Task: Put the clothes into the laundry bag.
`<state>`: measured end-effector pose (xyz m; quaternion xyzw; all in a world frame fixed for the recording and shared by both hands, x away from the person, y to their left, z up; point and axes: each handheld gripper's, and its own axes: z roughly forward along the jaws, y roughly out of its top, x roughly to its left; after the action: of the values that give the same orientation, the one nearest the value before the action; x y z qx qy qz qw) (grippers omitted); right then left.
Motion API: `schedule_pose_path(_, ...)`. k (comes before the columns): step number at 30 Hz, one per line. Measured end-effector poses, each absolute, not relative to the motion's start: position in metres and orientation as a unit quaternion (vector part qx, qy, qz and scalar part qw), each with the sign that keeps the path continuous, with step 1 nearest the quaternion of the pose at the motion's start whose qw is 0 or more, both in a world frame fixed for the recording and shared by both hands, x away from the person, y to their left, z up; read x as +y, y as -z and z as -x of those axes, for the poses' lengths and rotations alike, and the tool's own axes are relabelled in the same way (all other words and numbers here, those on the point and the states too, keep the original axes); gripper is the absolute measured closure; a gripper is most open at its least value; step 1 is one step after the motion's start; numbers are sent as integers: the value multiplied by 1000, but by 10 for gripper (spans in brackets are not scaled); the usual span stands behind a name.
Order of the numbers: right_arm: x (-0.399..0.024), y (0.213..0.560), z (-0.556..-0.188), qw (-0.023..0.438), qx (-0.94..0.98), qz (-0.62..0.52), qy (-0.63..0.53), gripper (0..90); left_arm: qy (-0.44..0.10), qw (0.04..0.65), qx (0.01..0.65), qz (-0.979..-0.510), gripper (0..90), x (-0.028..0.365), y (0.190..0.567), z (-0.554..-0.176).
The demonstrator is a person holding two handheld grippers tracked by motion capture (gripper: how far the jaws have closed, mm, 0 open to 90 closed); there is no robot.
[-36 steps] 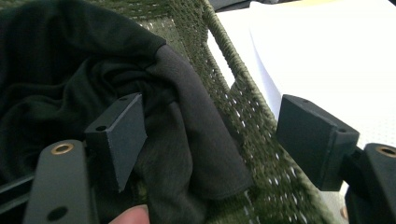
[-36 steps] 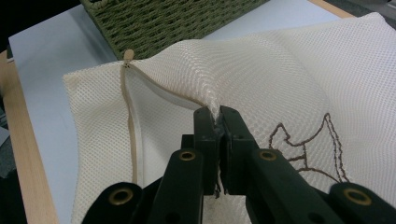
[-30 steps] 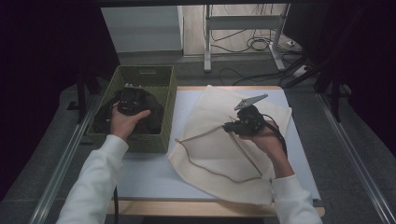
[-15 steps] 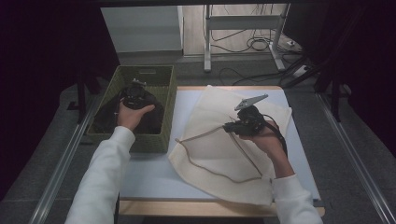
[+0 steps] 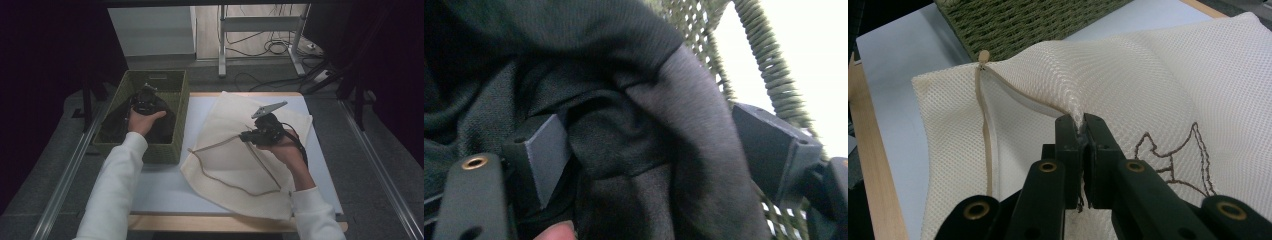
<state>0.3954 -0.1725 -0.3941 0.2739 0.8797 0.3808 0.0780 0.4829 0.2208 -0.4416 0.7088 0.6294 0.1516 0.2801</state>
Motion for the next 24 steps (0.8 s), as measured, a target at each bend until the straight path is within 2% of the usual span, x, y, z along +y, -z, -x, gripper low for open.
schedule_pose_path(11,-175,395,-397,72,881,-272,-381,860,-144,262,642,-706,173,221,454,-504)
schedule_pose_path(18,-177,394,-397,73,879,-273,-383,859,-127,252,653,-703,214,223,466,-510)
schedule_pose_path(20,-177,394,-397,73,880,-273,-382,859,-129,249,652,-705,249,224,467,-511)
schedule_pose_path(24,-177,395,-398,72,880,-274,-381,859,-132,247,649,-707,415,228,467,-511)
